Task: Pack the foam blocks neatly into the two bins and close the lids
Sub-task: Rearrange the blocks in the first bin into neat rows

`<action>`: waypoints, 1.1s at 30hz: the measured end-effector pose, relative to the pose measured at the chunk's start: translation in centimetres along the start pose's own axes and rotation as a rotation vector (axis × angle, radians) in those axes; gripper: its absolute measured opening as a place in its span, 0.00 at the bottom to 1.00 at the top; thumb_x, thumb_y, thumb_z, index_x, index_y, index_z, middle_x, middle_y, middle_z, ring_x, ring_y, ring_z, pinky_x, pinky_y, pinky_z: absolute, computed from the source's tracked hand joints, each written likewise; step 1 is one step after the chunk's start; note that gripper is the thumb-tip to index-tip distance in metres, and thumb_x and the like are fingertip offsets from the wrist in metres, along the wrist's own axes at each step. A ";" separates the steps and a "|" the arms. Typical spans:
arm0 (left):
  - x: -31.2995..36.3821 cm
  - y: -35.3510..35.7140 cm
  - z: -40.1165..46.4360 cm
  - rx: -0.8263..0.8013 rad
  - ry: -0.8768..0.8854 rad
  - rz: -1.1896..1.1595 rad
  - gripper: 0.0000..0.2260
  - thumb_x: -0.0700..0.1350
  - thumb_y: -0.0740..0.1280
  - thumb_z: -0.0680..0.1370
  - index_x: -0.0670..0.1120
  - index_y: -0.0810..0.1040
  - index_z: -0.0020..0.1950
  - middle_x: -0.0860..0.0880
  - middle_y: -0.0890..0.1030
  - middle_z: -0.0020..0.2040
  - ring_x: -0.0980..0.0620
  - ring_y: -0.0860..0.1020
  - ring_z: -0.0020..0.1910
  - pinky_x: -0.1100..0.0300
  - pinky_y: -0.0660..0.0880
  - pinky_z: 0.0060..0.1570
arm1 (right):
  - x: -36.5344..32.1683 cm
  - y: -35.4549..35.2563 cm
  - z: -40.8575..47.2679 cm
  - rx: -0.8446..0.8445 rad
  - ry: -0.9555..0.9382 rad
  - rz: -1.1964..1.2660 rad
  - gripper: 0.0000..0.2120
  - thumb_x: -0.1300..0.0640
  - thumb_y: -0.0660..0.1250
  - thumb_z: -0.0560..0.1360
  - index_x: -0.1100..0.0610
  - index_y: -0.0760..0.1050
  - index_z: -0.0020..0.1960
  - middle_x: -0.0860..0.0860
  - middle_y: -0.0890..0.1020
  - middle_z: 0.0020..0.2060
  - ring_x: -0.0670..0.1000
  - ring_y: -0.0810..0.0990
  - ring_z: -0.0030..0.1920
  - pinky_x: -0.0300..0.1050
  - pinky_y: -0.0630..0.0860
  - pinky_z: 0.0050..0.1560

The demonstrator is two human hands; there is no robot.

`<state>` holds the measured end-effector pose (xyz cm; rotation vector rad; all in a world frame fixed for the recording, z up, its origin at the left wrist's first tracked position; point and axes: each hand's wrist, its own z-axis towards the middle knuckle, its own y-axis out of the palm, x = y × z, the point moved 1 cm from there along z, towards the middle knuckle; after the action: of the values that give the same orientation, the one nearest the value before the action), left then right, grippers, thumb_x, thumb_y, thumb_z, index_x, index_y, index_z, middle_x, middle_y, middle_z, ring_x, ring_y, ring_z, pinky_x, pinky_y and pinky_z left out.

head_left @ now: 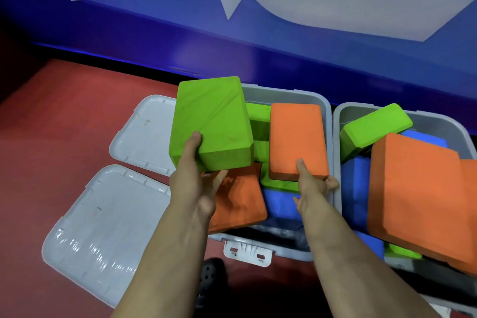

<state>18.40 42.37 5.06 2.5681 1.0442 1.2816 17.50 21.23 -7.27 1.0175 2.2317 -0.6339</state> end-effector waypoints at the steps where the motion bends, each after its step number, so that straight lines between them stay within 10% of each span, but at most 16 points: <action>1: 0.0 0.1 0.1 0.002 -0.001 0.004 0.18 0.54 0.75 0.74 0.51 0.82 0.61 0.46 0.85 0.58 0.43 0.83 0.59 0.43 0.82 0.56 | 0.3 0.2 0.2 0.005 -0.018 -0.039 0.44 0.40 0.79 0.65 0.42 0.54 0.71 0.54 0.73 0.57 0.57 0.74 0.52 0.61 0.77 0.60; 13: 1.2 0.6 -0.3 -0.039 0.008 -0.024 0.19 0.55 0.75 0.73 0.50 0.82 0.62 0.46 0.84 0.56 0.45 0.83 0.55 0.51 0.84 0.45 | -2.0 -2.2 -0.2 -0.063 -0.229 -0.193 0.42 0.53 0.84 0.62 0.54 0.58 0.62 0.55 0.75 0.56 0.54 0.78 0.51 0.51 0.77 0.59; 25: 2.3 1.0 -2.4 -0.057 0.125 -0.022 0.16 0.52 0.78 0.72 0.50 0.82 0.56 0.45 0.85 0.56 0.41 0.83 0.58 0.47 0.84 0.47 | -2.7 -10.7 -2.8 -0.514 0.170 -0.718 0.55 0.45 0.89 0.41 0.59 0.75 0.64 0.59 0.83 0.55 0.60 0.87 0.45 0.48 0.84 0.42; 33: 1.8 1.7 -2.8 -0.052 0.133 0.011 0.15 0.53 0.77 0.73 0.50 0.82 0.56 0.47 0.85 0.55 0.44 0.83 0.54 0.48 0.84 0.47 | -5.7 -11.8 -3.6 -0.465 0.000 -1.394 0.31 0.39 0.75 0.71 0.67 0.77 0.54 0.63 0.86 0.40 0.57 0.86 0.37 0.49 0.85 0.42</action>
<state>17.94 41.58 8.69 2.4837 1.0050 1.4804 10.07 13.71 1.20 -0.9004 2.6350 -0.5427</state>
